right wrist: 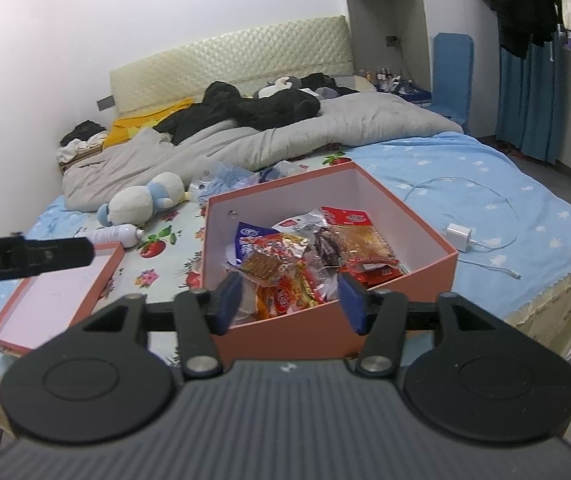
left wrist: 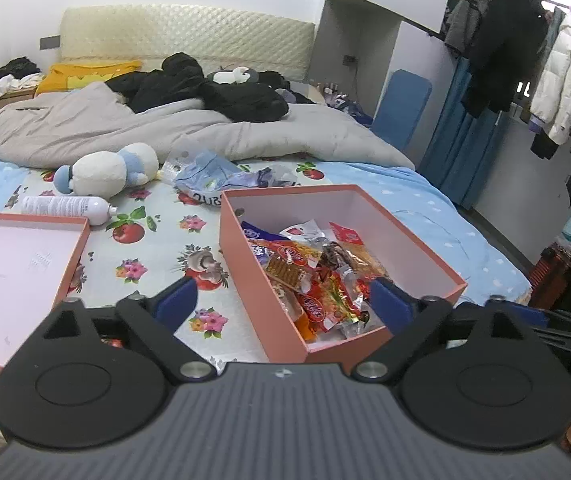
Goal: Organize snacks
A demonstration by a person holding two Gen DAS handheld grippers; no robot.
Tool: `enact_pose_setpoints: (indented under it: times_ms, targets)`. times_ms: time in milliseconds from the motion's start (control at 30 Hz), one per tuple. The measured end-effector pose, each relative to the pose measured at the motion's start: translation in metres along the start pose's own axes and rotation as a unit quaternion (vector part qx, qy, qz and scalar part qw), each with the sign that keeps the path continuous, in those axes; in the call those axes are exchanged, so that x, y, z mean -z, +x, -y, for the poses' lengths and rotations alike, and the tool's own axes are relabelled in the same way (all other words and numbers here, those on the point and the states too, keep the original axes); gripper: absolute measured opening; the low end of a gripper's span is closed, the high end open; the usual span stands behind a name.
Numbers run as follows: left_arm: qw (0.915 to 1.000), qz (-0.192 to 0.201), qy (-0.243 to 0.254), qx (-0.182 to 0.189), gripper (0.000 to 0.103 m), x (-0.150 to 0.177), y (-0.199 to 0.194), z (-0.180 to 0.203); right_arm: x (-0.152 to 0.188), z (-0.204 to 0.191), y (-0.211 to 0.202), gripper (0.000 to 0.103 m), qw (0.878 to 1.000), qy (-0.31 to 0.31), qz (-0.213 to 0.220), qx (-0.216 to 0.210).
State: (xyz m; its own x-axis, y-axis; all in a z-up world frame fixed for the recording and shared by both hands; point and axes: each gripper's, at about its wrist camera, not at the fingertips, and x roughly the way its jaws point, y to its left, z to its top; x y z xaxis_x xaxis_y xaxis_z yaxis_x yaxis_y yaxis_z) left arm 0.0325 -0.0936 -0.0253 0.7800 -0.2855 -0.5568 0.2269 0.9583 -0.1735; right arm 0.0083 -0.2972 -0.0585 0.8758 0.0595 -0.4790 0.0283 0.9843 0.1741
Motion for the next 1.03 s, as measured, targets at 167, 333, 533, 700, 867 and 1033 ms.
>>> enact_pose_setpoints:
  times_ms: [167,333,533,700,867,1033]
  targets:
    - [0.9999,-0.005,-0.001,-0.016,0.1,0.002,0.002,-0.001,-0.001,0.003,0.004,0.098,1.0,-0.005,0.0,0.011]
    - [0.9998,-0.005,-0.002,-0.02,0.1,0.002,0.001,-0.002,-0.001,0.007,0.004,0.103,1.0,0.004,-0.003,0.009]
    - [0.9996,-0.01,-0.001,-0.026,0.1,0.002,0.003,-0.001,0.0,0.006,0.004,0.103,1.0,0.002,-0.006,0.003]
    - [0.9994,-0.015,0.002,-0.031,0.1,0.002,0.003,0.002,-0.001,0.006,0.004,0.103,1.0,0.003,-0.008,-0.003]
    - [0.9992,-0.007,0.005,-0.038,0.1,0.002,0.0,0.006,-0.002,0.006,0.004,0.103,1.0,-0.004,-0.009,-0.011]
    - [0.9991,-0.001,0.009,-0.043,0.1,0.002,-0.005,0.008,-0.004,0.002,0.006,0.103,1.0,-0.01,-0.011,-0.015]
